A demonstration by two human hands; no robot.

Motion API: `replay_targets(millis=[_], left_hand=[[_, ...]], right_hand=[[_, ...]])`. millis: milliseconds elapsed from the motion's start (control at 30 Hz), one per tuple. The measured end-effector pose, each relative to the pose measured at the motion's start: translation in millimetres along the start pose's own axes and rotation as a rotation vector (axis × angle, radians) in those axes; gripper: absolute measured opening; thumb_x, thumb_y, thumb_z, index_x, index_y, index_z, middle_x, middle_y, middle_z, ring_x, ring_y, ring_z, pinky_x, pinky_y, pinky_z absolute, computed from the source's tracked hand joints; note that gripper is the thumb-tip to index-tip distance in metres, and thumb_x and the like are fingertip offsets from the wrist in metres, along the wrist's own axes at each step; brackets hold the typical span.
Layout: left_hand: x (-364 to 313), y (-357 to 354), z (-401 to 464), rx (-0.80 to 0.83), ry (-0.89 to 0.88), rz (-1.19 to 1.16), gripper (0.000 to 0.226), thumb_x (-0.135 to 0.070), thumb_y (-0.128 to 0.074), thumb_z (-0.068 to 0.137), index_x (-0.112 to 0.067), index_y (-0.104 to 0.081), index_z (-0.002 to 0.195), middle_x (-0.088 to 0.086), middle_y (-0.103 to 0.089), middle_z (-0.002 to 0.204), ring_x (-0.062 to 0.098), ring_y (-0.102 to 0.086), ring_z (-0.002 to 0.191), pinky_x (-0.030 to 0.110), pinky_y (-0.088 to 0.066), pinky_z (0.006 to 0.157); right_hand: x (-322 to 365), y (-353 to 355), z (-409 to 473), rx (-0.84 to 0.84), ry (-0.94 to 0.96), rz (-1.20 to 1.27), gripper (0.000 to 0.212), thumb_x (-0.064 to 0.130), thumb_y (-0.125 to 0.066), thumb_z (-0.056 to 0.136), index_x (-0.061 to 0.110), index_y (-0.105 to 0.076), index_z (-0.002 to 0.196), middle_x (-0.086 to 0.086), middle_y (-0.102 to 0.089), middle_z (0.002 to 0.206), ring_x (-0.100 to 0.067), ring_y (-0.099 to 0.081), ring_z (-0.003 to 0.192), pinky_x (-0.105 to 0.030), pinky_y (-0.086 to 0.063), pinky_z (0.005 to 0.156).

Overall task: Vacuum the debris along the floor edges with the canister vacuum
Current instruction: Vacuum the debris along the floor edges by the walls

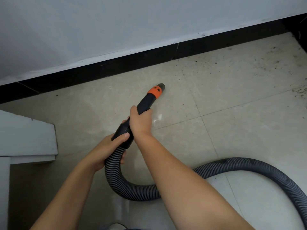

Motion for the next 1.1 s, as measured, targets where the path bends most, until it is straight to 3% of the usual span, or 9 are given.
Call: replay_targets(millis=[100,267,533,700,900,1000,1100], left_hand=[[3.8,9.9,-6.7,0.030,0.009,0.007,0.092,-0.073,-0.082,0.035,-0.005,-0.051,0.091,0.012,-0.055,0.055,0.022,-0.053,0.044,0.029,-0.048,0.045],[5.5,30.7,-15.4,0.049,0.017,0.053,0.094,-0.073,-0.083,0.035,-0.002,-0.050,0.087,0.014,-0.052,0.052,0.025,-0.050,0.041,0.028,-0.046,0.044],[7.6,60.6,-31.6,0.071,0.033,0.094,0.093,-0.073,-0.083,0.035,-0.001,-0.048,0.083,0.017,-0.050,0.052,0.025,-0.050,0.040,0.029,-0.047,0.044],[-1.7,59.8,-27.1,0.110,0.027,0.173,0.092,-0.075,-0.081,0.035,-0.001,-0.051,0.079,0.017,-0.053,0.053,0.025,-0.051,0.042,0.029,-0.048,0.047],[-14.4,37.9,-13.6,0.246,0.055,0.249,0.097,-0.073,-0.083,0.033,-0.001,-0.052,0.089,0.015,-0.054,0.054,0.023,-0.052,0.043,0.028,-0.046,0.044],[-19.4,28.8,-9.7,0.288,0.058,0.276,0.100,-0.072,-0.084,0.032,0.001,-0.051,0.091,0.015,-0.052,0.054,0.022,-0.051,0.041,0.027,-0.046,0.041],[-25.0,26.3,-8.0,0.317,0.061,0.305,0.096,-0.072,-0.084,0.035,0.001,-0.053,0.089,0.015,-0.053,0.054,0.021,-0.052,0.043,0.028,-0.047,0.042]], right_hand=[[-8.9,-6.7,-9.5,-0.004,-0.019,0.035,0.030,0.025,-0.051,0.093,0.012,-0.036,0.115,-0.012,-0.061,0.092,-0.027,-0.068,0.072,-0.040,-0.059,0.071],[-17.7,-24.9,-21.1,-0.014,-0.050,0.072,0.036,0.034,-0.051,0.089,0.018,-0.030,0.113,-0.018,-0.065,0.102,-0.033,-0.069,0.085,-0.048,-0.057,0.081],[-20.4,-47.8,-32.7,0.122,-0.144,0.066,0.048,0.039,-0.054,0.085,0.018,-0.028,0.118,-0.013,-0.061,0.114,-0.035,-0.066,0.098,-0.047,-0.054,0.089],[-17.4,-39.7,-31.6,0.046,-0.132,0.091,0.049,0.036,-0.053,0.089,0.012,-0.031,0.125,-0.011,-0.062,0.111,-0.029,-0.066,0.095,-0.043,-0.054,0.090],[-25.2,-6.6,-32.6,-0.170,-0.101,0.183,0.048,0.038,-0.052,0.086,0.010,-0.034,0.120,-0.017,-0.069,0.098,-0.029,-0.070,0.086,-0.040,-0.057,0.083],[-24.9,8.4,-34.8,-0.212,-0.101,0.252,0.033,0.026,-0.050,0.094,0.007,-0.036,0.116,-0.007,-0.066,0.077,-0.017,-0.068,0.060,-0.027,-0.056,0.062],[-24.4,15.0,-36.7,-0.224,-0.105,0.257,0.030,0.025,-0.049,0.096,0.007,-0.036,0.116,-0.002,-0.062,0.072,-0.005,-0.062,0.047,-0.018,-0.050,0.053]])
Point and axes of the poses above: each hand's wrist, its own z-axis towards the middle knuckle, its own y-axis out of the back of the hand, x = y × z, the point moved 1 cm from there along z, towards the middle knuckle
